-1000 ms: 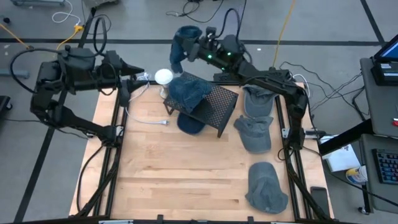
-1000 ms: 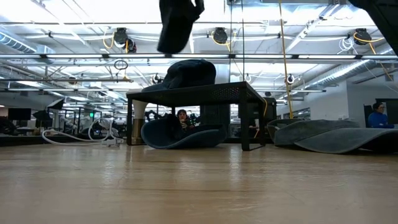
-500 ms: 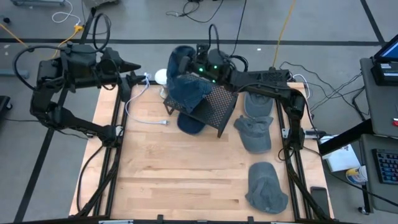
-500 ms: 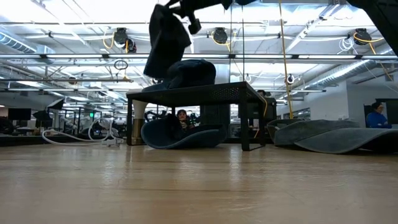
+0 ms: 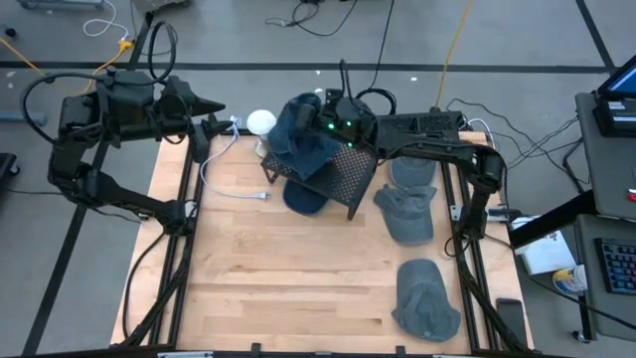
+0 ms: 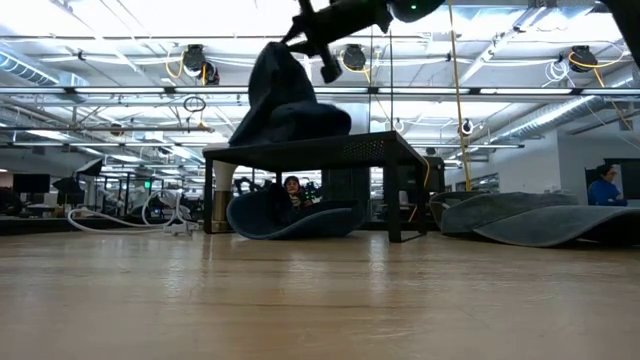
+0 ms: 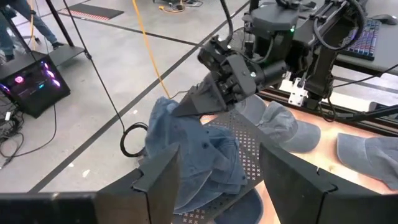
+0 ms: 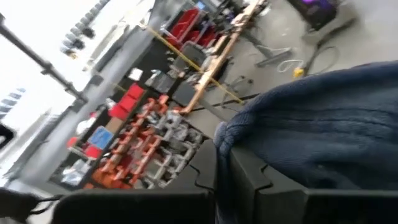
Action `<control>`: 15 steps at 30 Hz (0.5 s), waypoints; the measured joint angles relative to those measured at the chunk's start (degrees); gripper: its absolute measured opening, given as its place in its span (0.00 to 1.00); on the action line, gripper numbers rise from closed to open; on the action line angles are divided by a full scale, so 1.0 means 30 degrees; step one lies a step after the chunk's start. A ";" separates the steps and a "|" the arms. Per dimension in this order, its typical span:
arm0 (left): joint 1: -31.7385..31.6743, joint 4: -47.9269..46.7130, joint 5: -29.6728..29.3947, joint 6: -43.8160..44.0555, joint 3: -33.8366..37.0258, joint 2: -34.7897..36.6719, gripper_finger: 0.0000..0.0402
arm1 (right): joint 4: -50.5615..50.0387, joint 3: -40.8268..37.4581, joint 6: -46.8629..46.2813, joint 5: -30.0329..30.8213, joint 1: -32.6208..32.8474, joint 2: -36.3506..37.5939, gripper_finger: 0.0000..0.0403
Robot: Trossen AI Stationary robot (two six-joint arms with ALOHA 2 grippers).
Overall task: Pick & Place hat
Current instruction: Stack the bottom blue cap on the blue cap on the shelf
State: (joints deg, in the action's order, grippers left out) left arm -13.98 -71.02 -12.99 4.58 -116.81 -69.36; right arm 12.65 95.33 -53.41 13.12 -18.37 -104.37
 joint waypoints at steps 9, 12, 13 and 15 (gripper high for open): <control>0.0000 0.0028 -0.0017 -0.0131 0.0002 -0.0139 0.52 | -0.0252 -0.3847 -0.1339 0.0116 0.0349 0.2303 0.02; 0.0000 0.0140 -0.0017 -0.0131 0.0007 -0.0351 0.53 | -0.0408 -0.4876 -0.1788 -0.0109 0.0699 0.2482 0.02; 0.0000 0.0122 -0.0017 -0.0131 0.0007 -0.0380 0.53 | -0.0326 -0.5108 -0.2058 -0.0356 0.0782 0.2496 0.02; 0.0000 0.0081 -0.0032 -0.0131 0.0007 -0.0626 0.53 | -0.0265 -0.5541 -0.2563 -0.0405 0.0908 0.2526 0.02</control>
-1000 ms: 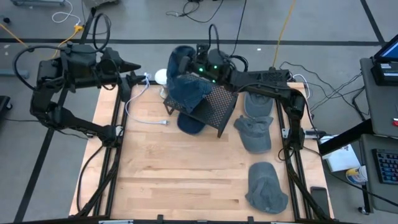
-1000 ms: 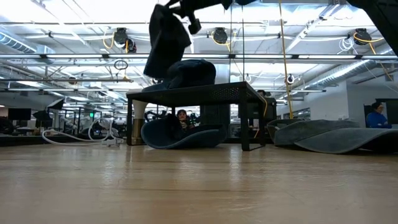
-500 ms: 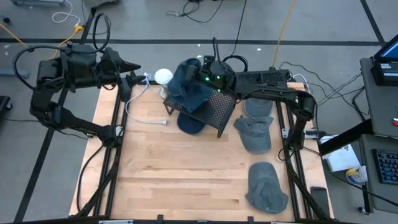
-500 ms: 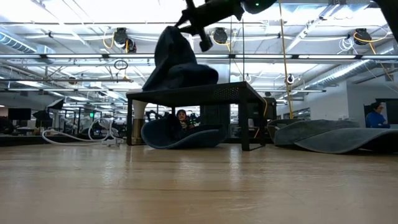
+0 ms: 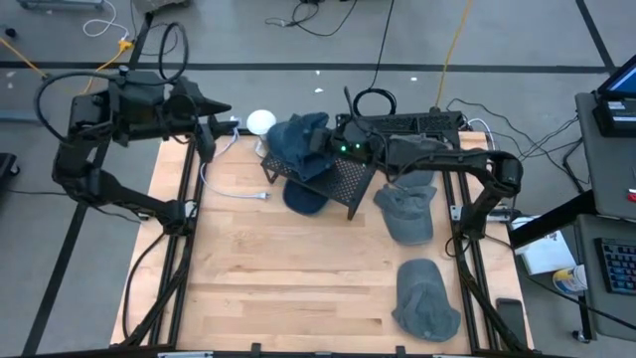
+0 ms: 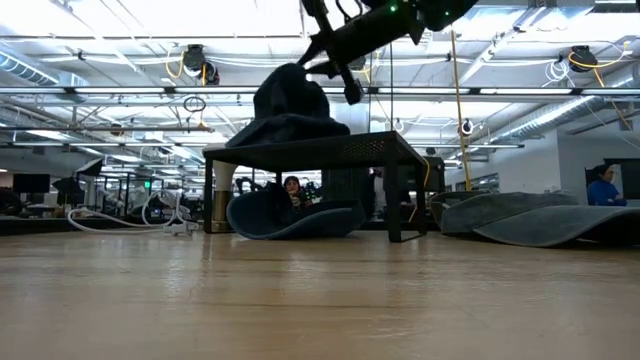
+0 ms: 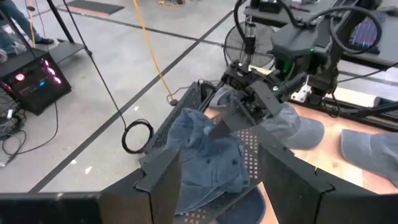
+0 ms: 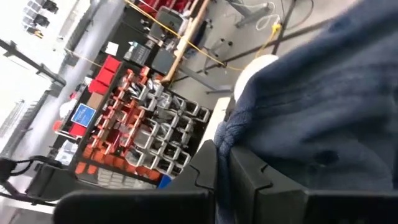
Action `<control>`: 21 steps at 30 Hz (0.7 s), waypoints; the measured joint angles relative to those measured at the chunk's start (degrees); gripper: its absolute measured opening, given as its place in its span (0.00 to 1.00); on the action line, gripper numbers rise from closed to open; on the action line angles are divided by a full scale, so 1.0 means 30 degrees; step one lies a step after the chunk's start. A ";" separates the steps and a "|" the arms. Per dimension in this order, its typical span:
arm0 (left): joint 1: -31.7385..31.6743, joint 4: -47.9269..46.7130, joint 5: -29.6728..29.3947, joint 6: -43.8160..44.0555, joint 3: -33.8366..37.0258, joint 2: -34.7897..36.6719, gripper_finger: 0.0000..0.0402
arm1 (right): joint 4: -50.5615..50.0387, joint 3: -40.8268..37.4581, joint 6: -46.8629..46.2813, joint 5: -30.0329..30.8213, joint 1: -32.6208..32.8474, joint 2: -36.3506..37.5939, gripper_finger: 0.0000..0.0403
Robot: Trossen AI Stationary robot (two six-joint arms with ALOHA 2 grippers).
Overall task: Pick & Place hat
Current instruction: Stack the bottom blue cap on the blue cap on the shelf
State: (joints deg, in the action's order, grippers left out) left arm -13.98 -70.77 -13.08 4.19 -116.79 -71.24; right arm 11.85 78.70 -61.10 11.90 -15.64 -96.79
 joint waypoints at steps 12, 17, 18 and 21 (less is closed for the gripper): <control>0.0007 0.0007 0.0051 0.1237 0.0007 -0.1021 0.52 | -0.0151 -0.1132 0.0167 -0.2001 -0.0050 -0.0015 0.17; 0.0007 0.0316 0.0384 0.1682 0.0007 -0.0944 0.57 | -0.1293 -0.1161 0.0430 -0.2069 -0.0122 0.0500 0.38; 0.0007 0.0305 0.0393 0.1779 0.0007 -0.0882 0.58 | -0.1312 -0.1124 0.0536 -0.2058 -0.0123 0.0556 0.42; 0.0036 0.0303 0.0570 0.1804 0.0000 -0.0817 0.61 | -0.2594 -0.1177 0.0946 -0.1972 -0.0135 0.1112 0.53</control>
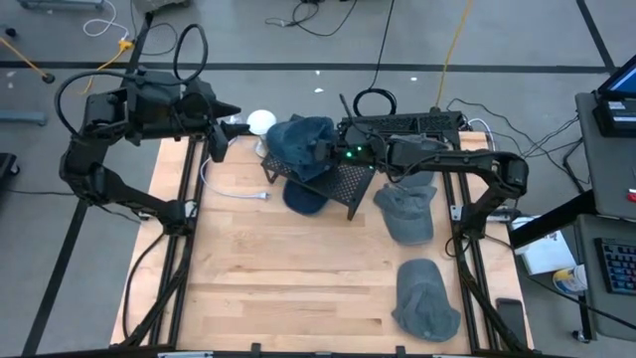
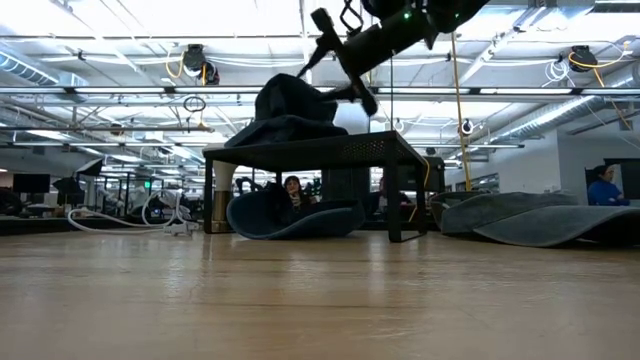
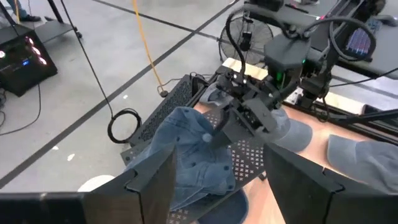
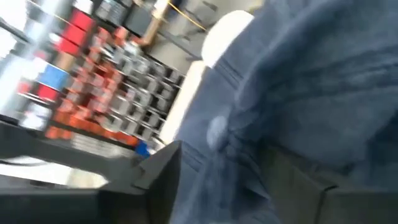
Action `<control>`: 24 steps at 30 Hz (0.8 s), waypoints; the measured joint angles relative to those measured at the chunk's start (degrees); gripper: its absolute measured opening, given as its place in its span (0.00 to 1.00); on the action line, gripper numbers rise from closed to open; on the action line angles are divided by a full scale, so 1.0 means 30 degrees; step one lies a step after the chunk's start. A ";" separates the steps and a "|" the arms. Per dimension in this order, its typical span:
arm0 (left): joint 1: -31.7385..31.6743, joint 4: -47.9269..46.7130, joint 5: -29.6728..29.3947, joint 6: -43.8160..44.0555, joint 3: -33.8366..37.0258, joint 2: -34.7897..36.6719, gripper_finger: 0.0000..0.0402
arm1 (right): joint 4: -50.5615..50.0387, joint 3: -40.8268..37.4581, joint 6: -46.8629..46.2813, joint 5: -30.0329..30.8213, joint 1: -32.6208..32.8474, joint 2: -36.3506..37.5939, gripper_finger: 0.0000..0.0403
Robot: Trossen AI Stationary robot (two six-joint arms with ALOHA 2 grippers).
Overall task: Pick & Place hat
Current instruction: Stack the bottom blue cap on the blue cap on the shelf, then stack the blue cap on the blue caps on the shelf
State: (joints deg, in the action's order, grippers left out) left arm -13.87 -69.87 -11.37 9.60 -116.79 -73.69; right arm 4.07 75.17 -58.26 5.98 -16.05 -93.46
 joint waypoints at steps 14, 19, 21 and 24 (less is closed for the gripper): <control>0.0027 -0.0789 0.1425 0.1082 0.0000 -0.0043 0.69 | -0.6885 0.0051 0.1859 0.1976 0.0815 0.4080 0.70; 0.0870 -0.2327 0.2259 -0.0806 -0.0017 -0.0349 0.65 | -0.9254 0.0030 0.3833 0.1932 0.1654 0.5896 0.69; 0.1573 -0.3200 0.2344 -0.1474 -0.0015 -0.0609 0.63 | -0.9707 0.0067 0.3933 0.1936 0.1999 0.6557 0.69; 0.2906 -0.4189 0.2344 -0.2229 -0.0015 -0.1332 0.60 | -1.0532 0.0030 0.3917 0.1946 0.2501 0.7309 0.69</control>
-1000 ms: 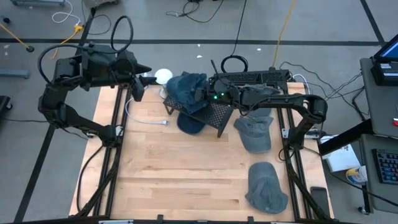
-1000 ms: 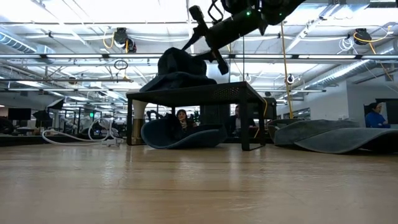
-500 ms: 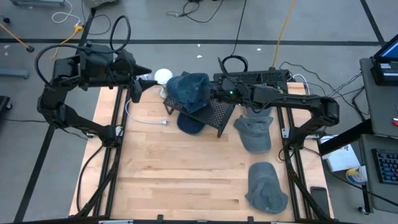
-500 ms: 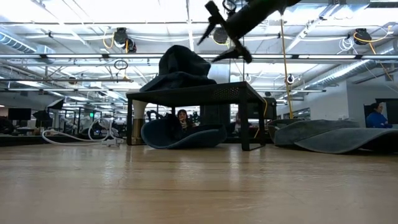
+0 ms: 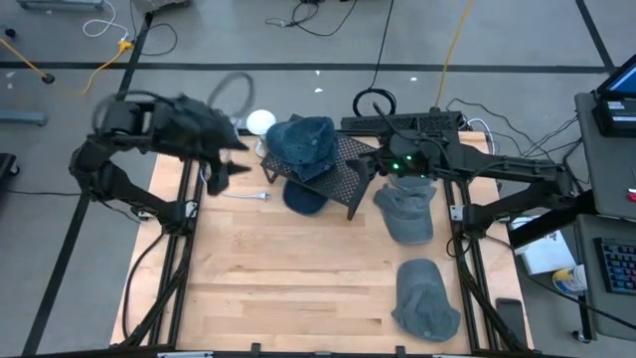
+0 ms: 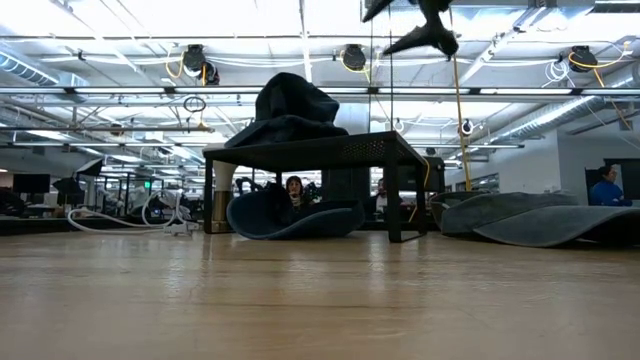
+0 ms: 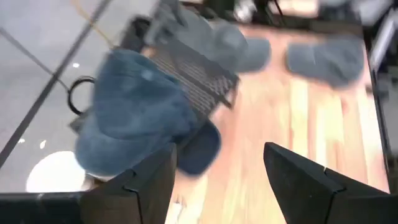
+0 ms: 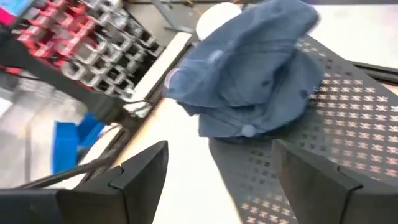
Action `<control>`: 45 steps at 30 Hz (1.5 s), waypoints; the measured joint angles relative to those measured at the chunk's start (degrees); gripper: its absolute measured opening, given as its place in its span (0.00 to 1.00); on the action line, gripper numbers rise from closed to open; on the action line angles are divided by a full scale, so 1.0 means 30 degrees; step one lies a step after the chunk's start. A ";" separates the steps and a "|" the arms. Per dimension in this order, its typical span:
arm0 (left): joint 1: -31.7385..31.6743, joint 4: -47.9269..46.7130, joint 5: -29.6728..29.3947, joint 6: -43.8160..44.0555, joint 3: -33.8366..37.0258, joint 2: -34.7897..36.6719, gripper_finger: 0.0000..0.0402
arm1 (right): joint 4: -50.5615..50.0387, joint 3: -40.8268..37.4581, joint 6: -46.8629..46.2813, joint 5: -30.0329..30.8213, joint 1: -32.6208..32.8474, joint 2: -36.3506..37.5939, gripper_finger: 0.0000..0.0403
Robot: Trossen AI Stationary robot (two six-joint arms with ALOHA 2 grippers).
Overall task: Pick & Place hat
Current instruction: Stack the blue cap on the blue caps on the shelf
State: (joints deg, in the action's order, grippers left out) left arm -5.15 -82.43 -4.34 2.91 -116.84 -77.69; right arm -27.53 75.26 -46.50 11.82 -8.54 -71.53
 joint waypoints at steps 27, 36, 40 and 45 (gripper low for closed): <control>0.7388 -0.1936 -0.7822 -0.5626 0.8262 -0.7184 0.61 | -0.0114 0.0007 0.7031 -0.5010 0.0636 0.3944 0.67; 0.7760 0.3762 -1.0661 -0.6721 1.4185 -0.7412 0.51 | 0.0946 0.0015 0.7952 -0.4986 0.0636 0.4246 0.67; 0.7410 0.6256 -1.1486 -0.8761 1.6092 -0.7411 0.48 | 0.0831 0.0015 0.8567 -0.4986 0.0636 0.4068 0.67; 0.6520 0.8166 -1.1170 -1.0986 1.7753 -0.7411 0.49 | 0.0804 0.0015 0.9748 -0.4996 0.0636 0.4008 0.68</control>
State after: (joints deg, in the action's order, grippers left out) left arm 14.41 -57.93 -37.85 -30.05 -63.58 -99.92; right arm -25.11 75.31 -17.26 -3.16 -6.63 -59.51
